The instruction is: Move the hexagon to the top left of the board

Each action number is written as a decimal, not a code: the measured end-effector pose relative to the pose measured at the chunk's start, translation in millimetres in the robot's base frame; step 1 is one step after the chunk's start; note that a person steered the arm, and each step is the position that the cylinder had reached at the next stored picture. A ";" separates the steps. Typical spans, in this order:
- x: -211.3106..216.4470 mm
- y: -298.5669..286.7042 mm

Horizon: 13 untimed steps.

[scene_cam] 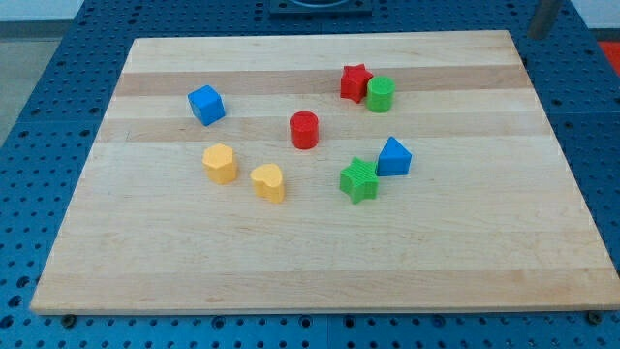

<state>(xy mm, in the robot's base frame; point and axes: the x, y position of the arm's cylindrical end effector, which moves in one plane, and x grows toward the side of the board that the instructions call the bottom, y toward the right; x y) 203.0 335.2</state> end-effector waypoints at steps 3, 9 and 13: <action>0.0 -0.2; 21.2 -94.5; 229.7 -113.2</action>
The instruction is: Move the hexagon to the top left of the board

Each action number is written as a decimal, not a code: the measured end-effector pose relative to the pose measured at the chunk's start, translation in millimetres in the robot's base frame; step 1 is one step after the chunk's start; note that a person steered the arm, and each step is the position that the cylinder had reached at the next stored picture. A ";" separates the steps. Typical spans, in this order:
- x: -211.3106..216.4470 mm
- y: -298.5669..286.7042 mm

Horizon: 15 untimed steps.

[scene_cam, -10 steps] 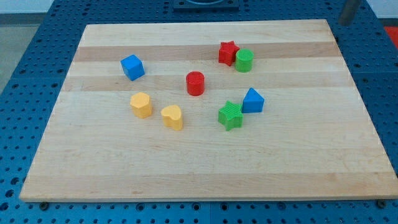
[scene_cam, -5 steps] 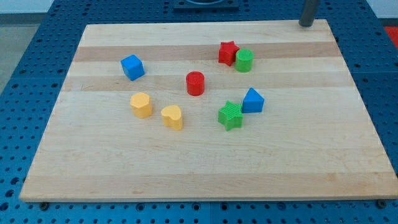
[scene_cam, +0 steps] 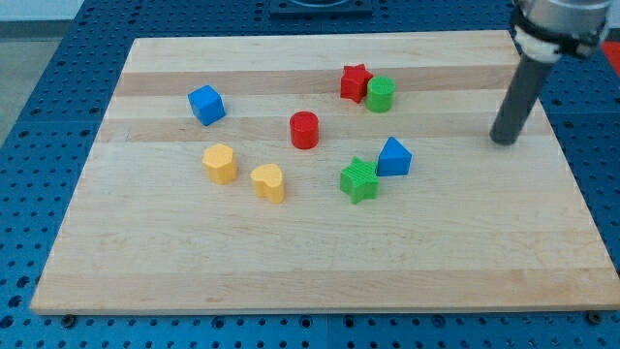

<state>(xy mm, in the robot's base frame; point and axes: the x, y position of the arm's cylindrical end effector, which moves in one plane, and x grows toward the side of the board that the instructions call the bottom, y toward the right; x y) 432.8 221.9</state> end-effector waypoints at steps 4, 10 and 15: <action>124.1 -187.8; 43.0 -355.6; -88.3 -354.7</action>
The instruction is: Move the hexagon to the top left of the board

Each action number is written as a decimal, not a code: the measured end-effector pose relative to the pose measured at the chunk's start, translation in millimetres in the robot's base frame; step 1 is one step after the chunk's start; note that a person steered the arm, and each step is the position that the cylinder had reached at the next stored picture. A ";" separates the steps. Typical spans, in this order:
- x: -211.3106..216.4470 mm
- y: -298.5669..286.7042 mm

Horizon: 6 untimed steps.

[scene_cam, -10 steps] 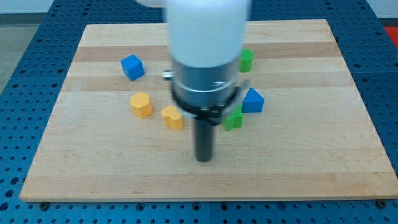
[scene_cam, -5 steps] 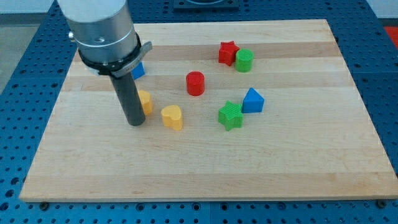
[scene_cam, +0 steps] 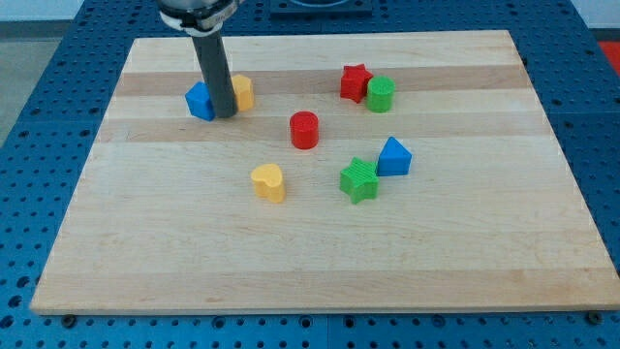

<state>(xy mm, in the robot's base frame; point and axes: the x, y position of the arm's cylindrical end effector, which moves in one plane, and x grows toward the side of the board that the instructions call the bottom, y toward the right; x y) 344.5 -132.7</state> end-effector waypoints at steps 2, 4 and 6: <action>-14.7 51.3; -41.5 65.4; -56.7 18.5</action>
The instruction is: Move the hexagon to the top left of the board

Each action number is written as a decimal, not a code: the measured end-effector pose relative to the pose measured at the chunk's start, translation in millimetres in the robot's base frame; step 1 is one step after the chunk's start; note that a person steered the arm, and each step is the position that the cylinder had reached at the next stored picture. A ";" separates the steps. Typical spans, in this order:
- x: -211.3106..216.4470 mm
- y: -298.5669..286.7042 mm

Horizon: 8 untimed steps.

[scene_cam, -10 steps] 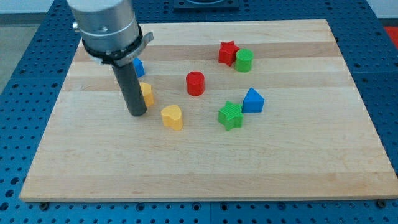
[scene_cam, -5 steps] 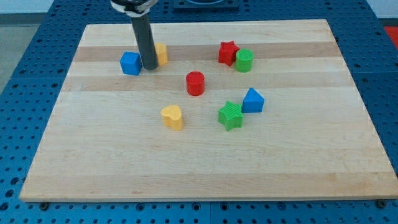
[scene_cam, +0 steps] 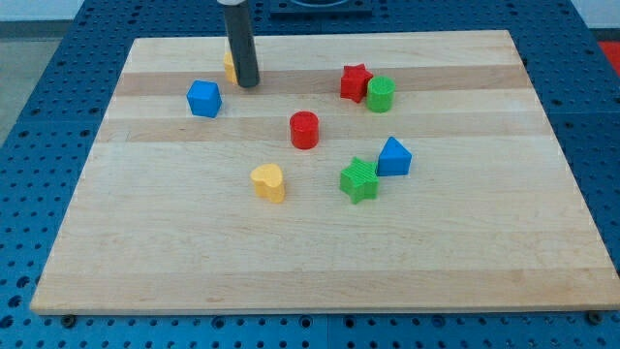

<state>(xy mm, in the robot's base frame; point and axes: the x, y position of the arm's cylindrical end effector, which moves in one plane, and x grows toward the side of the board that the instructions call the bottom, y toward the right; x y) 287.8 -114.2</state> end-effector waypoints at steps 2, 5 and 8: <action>-32.3 -2.7; -63.2 -6.3; -61.4 -65.3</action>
<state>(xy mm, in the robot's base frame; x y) 226.4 -179.5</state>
